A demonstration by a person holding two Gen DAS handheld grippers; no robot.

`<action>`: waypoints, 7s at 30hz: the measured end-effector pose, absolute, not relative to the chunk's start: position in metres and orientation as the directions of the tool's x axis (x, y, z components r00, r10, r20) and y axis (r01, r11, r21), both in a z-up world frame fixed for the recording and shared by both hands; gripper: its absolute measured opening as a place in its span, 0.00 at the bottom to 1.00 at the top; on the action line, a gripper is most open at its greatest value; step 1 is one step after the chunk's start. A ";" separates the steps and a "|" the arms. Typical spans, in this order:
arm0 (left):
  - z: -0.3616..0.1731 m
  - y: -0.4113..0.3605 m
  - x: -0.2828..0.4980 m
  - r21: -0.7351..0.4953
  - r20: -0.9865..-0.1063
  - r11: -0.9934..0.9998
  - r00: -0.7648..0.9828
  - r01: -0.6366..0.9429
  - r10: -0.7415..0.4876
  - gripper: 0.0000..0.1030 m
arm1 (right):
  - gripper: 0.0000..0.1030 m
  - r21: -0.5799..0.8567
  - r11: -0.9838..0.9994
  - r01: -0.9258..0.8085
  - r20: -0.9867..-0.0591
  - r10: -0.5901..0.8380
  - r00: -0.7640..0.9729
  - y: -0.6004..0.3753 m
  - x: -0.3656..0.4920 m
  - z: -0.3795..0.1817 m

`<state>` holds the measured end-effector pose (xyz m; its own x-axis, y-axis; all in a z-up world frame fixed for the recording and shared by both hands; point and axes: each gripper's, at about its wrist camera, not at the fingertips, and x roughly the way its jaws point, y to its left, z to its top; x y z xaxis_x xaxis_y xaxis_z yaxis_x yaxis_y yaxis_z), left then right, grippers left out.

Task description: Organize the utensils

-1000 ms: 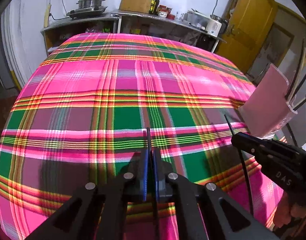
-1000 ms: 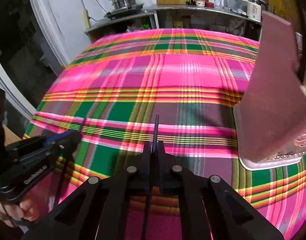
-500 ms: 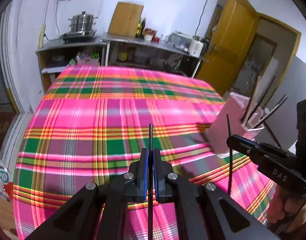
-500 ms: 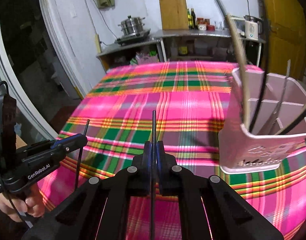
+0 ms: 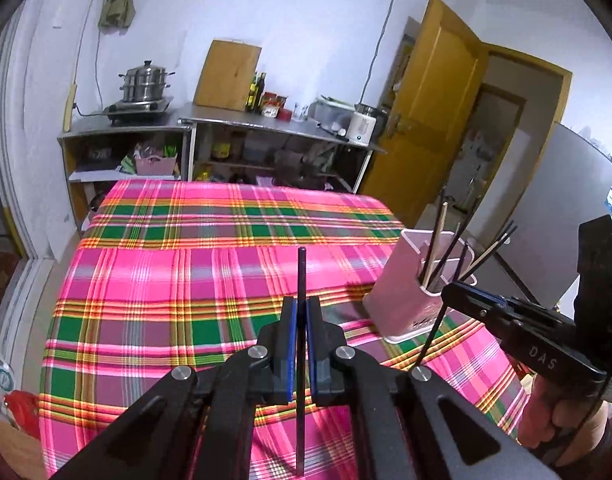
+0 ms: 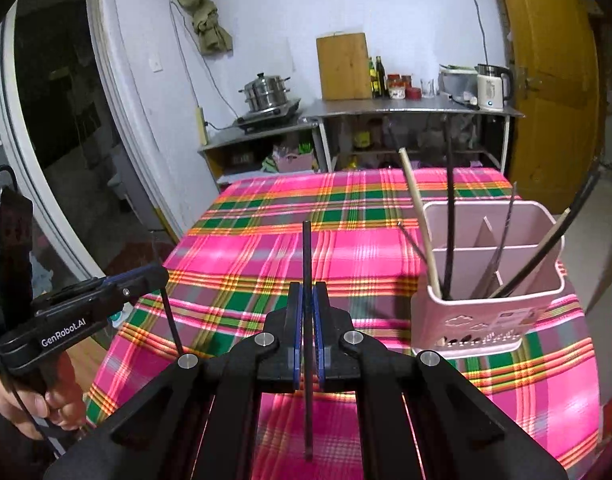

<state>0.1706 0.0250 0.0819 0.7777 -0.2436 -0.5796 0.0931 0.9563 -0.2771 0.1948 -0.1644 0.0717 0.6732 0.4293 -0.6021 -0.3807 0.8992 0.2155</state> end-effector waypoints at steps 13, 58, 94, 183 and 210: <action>0.092 0.015 0.166 -0.279 -0.570 0.953 0.779 0.117 -0.262 0.04 | 0.05 0.205 0.903 -0.378 -0.573 0.424 0.701 -0.177 0.180 0.088; 0.202 -0.117 0.274 -0.295 -0.428 0.887 0.781 0.354 -0.454 0.04 | 0.05 0.209 0.957 -0.200 -0.377 0.267 0.887 -0.294 0.199 0.189; 0.141 -0.125 0.281 -0.260 -0.498 0.897 0.747 0.358 -0.442 0.19 | 0.06 0.245 0.956 -0.164 -0.531 0.274 0.802 -0.287 0.230 0.096; 0.031 -0.083 0.051 -0.185 -0.530 0.928 0.762 0.324 -0.372 0.21 | 0.21 0.131 0.982 -0.136 -0.566 0.186 0.803 -0.248 0.029 0.025; 0.031 -0.084 0.050 -0.182 -0.535 0.931 0.763 0.315 -0.363 0.21 | 0.21 0.129 0.982 -0.136 -0.568 0.186 0.802 -0.247 0.029 0.026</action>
<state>0.0499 -0.0839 0.0310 0.7631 -0.3626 -0.5350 0.3154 0.9315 -0.1815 0.0287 -0.2474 0.0258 0.8017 0.1855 -0.5682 -0.1357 0.9823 0.1292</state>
